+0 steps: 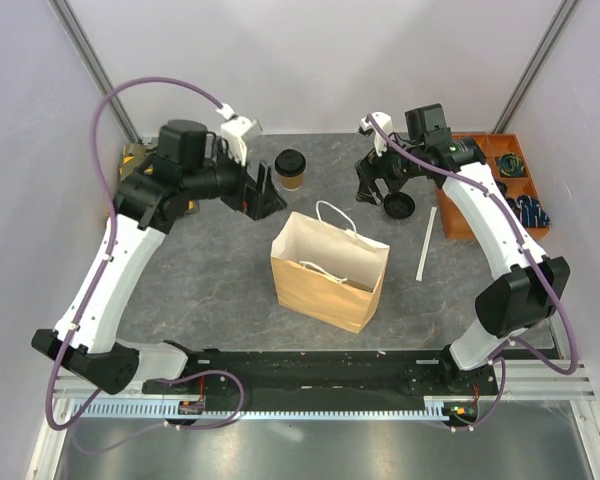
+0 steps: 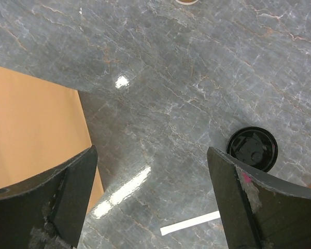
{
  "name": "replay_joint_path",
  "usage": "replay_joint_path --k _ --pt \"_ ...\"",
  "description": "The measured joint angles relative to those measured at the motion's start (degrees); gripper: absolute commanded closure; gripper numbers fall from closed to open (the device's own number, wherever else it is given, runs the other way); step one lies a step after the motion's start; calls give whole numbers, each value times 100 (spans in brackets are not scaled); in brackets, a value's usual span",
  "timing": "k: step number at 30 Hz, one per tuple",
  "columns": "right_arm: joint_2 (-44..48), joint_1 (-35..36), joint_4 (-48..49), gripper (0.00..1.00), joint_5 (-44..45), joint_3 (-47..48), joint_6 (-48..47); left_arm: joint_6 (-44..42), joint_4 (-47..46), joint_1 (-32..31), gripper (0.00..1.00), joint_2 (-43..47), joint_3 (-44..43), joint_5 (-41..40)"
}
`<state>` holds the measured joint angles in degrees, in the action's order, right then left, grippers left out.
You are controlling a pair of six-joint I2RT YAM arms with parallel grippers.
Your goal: Pack the takeout coffee
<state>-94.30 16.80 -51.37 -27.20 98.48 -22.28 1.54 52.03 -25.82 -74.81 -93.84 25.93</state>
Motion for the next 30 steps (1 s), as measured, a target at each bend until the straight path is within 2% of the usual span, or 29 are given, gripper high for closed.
replay_joint_path --k 4,8,11,17,22,30 --pt "236 -48 -39 4 -17 0 74 107 -212 393 0 -315 -645 70" --pt "621 -61 -87 3 83 -9 212 -96 -352 590 0 -1276 -1488 -240" --pt "896 -74 -153 3 282 -81 328 -299 -321 621 0 -2677 -2640 -673" --pt "1058 -96 -345 2 798 -160 586 -461 -304 710 0 -4861 -4124 -1266" --pt "1058 -96 -452 2 1165 -175 778 -605 -533 811 0 -5718 -4312 -1504" --pt "1051 -96 -660 2 1408 -175 962 -684 -929 804 0 -5982 -4345 -1425"
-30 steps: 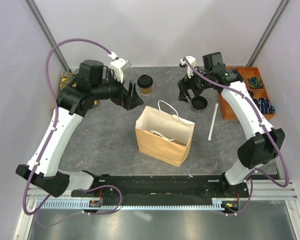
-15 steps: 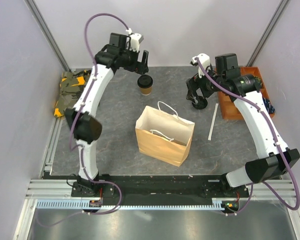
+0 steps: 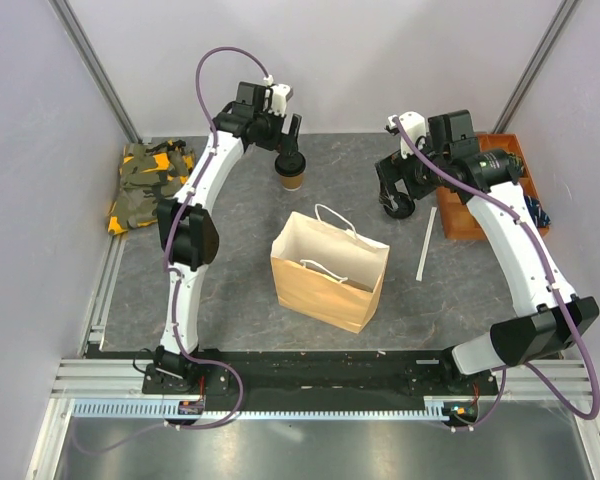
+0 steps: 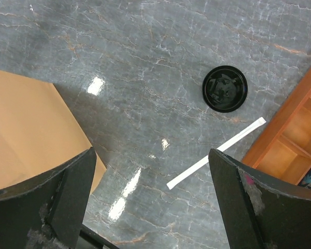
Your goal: Pack the takeout coffee
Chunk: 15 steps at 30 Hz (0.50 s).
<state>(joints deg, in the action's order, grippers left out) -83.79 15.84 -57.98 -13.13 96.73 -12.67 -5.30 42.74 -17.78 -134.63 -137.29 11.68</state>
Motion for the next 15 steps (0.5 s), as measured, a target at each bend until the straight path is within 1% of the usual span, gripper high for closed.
replay_joint_path --k 7,15 --pt "-72 -2 -11 2 59 2 109 0 -249 -98 0 -37 35 114" --pt "-164 -9 -50 2 107 7 136 -39 -321 -210 0 -323 66 90"
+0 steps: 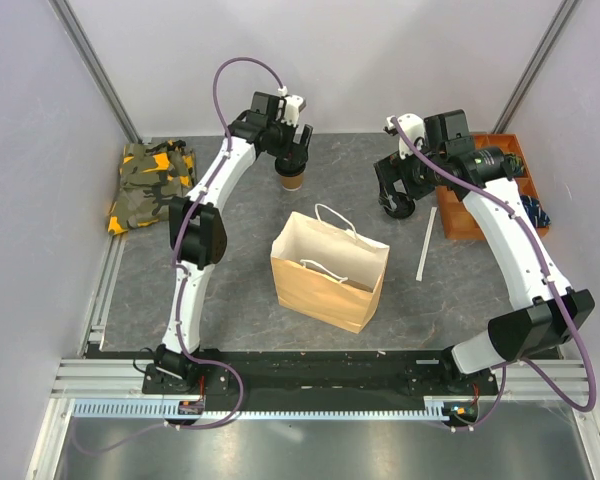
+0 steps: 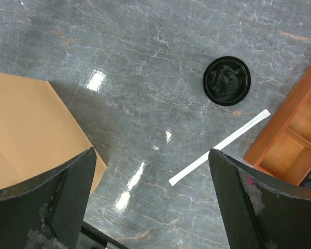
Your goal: Pack the takeout coffee
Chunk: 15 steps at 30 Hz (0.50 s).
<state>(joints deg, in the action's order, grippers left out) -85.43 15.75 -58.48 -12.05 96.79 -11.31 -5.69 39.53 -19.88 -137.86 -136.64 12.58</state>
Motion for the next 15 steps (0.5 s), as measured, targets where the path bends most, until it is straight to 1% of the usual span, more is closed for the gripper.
replay_joint_path --k 15 --pt "-90 -2 -35 2 7 0 -2 -225 -72 -13 0 -118 299 -48"
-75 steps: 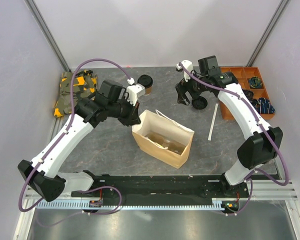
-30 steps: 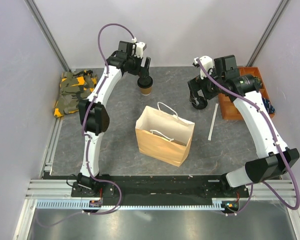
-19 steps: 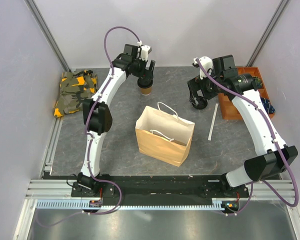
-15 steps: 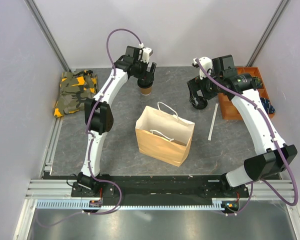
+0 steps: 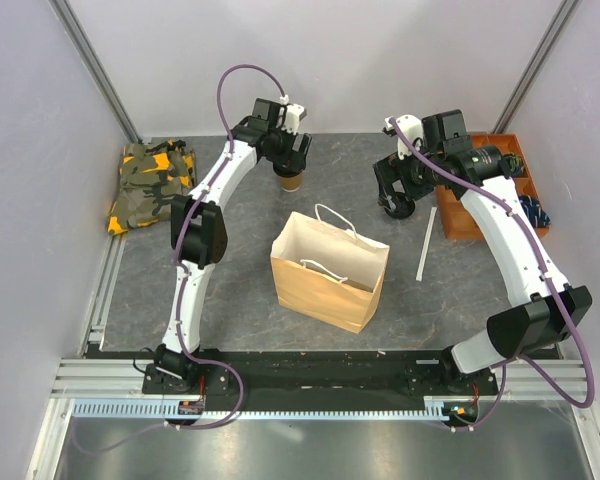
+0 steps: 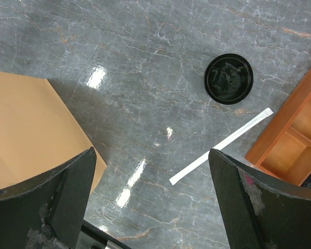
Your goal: Pack the takeout coffee
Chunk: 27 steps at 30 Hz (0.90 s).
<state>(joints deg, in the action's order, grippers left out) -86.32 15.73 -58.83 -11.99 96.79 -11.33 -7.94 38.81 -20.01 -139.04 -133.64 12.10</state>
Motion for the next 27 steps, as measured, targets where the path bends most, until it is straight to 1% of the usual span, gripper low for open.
replay_joint_path --k 22,27 --pt "0 0 -39 2 -2 0 0 -175 -282 -20 0 52 219 -20" --pt "0 0 -39 2 -2 0 -2 -238 -367 -66 3 153 404 -39"
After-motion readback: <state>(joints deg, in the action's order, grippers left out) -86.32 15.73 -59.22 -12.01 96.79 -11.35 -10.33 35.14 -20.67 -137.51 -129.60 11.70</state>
